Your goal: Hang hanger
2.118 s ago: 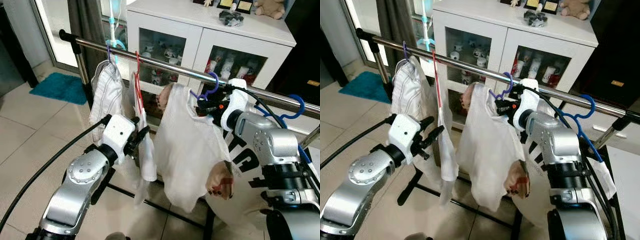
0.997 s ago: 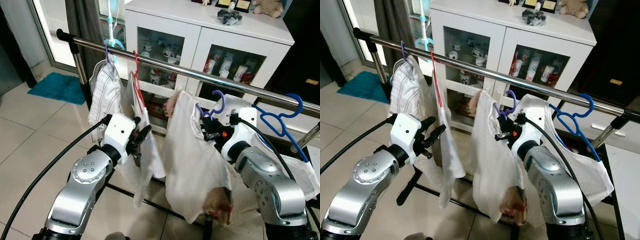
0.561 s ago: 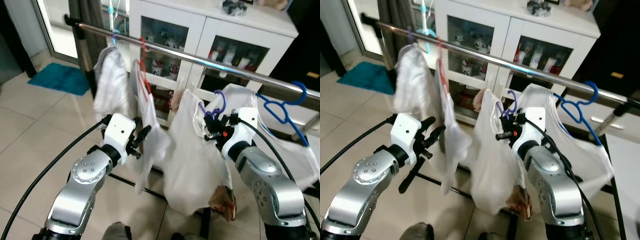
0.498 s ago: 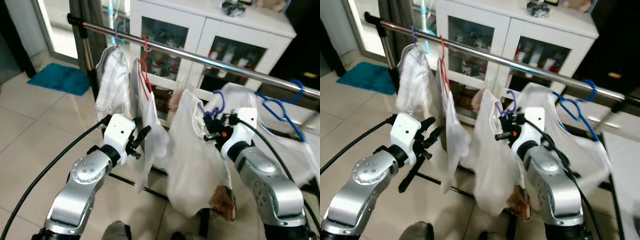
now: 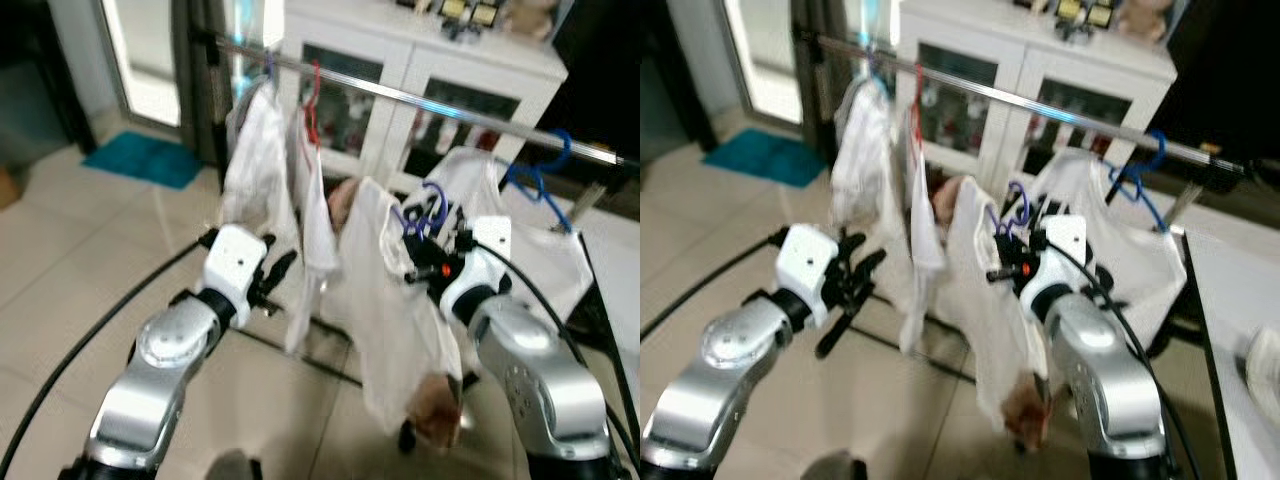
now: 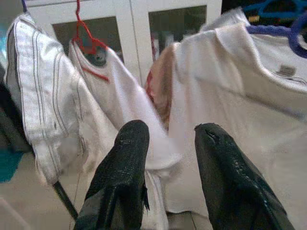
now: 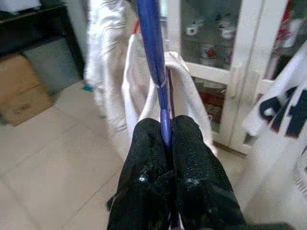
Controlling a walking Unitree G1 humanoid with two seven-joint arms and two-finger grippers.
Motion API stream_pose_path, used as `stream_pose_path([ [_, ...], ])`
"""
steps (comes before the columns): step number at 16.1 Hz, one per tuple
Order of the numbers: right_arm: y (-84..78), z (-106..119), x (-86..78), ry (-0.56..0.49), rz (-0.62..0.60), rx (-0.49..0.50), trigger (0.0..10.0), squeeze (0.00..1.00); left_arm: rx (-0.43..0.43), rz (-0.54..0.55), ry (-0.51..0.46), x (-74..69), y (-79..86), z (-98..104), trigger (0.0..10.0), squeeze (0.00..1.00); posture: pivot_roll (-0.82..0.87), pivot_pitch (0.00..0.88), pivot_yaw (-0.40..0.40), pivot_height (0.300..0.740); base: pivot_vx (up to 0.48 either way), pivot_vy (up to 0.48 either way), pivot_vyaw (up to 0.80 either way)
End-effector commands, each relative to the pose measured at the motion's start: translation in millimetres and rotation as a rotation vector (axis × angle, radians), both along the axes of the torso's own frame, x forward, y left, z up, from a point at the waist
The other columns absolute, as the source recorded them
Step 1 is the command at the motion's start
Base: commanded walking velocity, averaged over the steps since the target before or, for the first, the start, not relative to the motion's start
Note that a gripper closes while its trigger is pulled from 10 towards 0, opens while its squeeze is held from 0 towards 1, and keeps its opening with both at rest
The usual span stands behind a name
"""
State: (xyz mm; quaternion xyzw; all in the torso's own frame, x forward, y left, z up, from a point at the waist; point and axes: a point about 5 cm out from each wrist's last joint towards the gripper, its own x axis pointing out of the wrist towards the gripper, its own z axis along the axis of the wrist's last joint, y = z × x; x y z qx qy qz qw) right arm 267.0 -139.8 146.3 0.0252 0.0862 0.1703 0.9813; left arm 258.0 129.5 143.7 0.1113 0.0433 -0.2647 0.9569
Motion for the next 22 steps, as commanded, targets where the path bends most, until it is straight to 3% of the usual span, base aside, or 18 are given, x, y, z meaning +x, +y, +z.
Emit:
stream_pose_path([
  [1, -0.5, 8.1, 0.8, -0.047, 0.013, 0.009, 0.0, 0.00, -0.014, -0.029, 0.006, 0.5, -5.4, 0.5, 10.0, 0.00, 0.03, 0.000, -0.091, 0.740, 0.000, 0.000, 0.00],
  [2, 3.6, 10.1, 0.8, -0.062, 0.039, 0.024, 0.0, 0.00, -0.014, -0.039, 0.015, 3.0, -7.6, -0.1, 10.0, 1.00, 0.03, 0.000, -0.087, 0.740, 0.000, 0.000, 0.00],
  [5, 17.9, 16.5, 6.7, -0.104, 0.108, 0.024, 0.0, 0.00, -0.066, -0.091, -0.039, 13.6, -16.5, 10.7, 10.0, 1.00, 0.03, 0.000, -0.083, 0.740, 0.000, 0.000, 0.00],
  [6, 24.2, 21.1, 10.2, -0.130, 0.144, 0.025, 0.0, 0.00, -0.027, -0.069, -0.041, 24.6, -20.9, 11.5, 10.0, 1.00, 0.03, 0.000, -0.089, 0.740, 0.000, 0.000, 0.00],
  [10, 29.1, 27.4, 12.5, -0.167, 0.194, 0.052, 0.0, 0.00, -0.050, -0.029, -0.038, 39.0, -28.5, 16.9, 10.0, 1.00, 0.03, 0.000, -0.094, 0.740, 0.000, 0.000, 0.00],
  [12, 32.5, 33.5, 15.7, -0.197, 0.237, 0.077, 0.0, 0.00, -0.062, -0.059, -0.044, 43.0, -41.4, 19.1, 10.0, 1.00, 0.02, 0.000, -0.093, 0.740, 0.000, 0.000, 0.00],
  [13, 32.9, 34.5, 16.2, -0.201, 0.242, 0.078, 0.0, 0.00, -0.064, -0.059, -0.045, 43.5, -42.9, 19.4, 10.0, 0.82, 0.02, 0.000, -0.093, 0.740, 0.000, 0.000, 0.00],
  [14, 33.6, 35.8, 16.7, -0.208, 0.254, 0.080, 0.0, 0.00, -0.063, -0.059, -0.049, 44.5, -44.8, 19.7, 10.0, 0.00, 0.02, 0.000, -0.093, 0.740, 0.000, 0.000, 0.00],
  [18, 37.8, 39.2, 14.8, -0.230, 0.317, 0.091, 0.0, 0.00, -0.058, -0.054, -0.078, 53.3, -47.0, 25.0, 10.0, 0.00, 0.02, 0.000, -0.100, 0.740, 0.000, 0.000, 0.00],
  [22, 38.4, 36.5, 13.6, -0.226, 0.332, 0.084, 0.0, 0.00, -0.125, -0.202, -0.102, 46.0, -60.7, 37.0, 10.0, 0.00, 0.02, 0.000, -0.098, 0.740, 0.000, 0.000, 0.00],
])
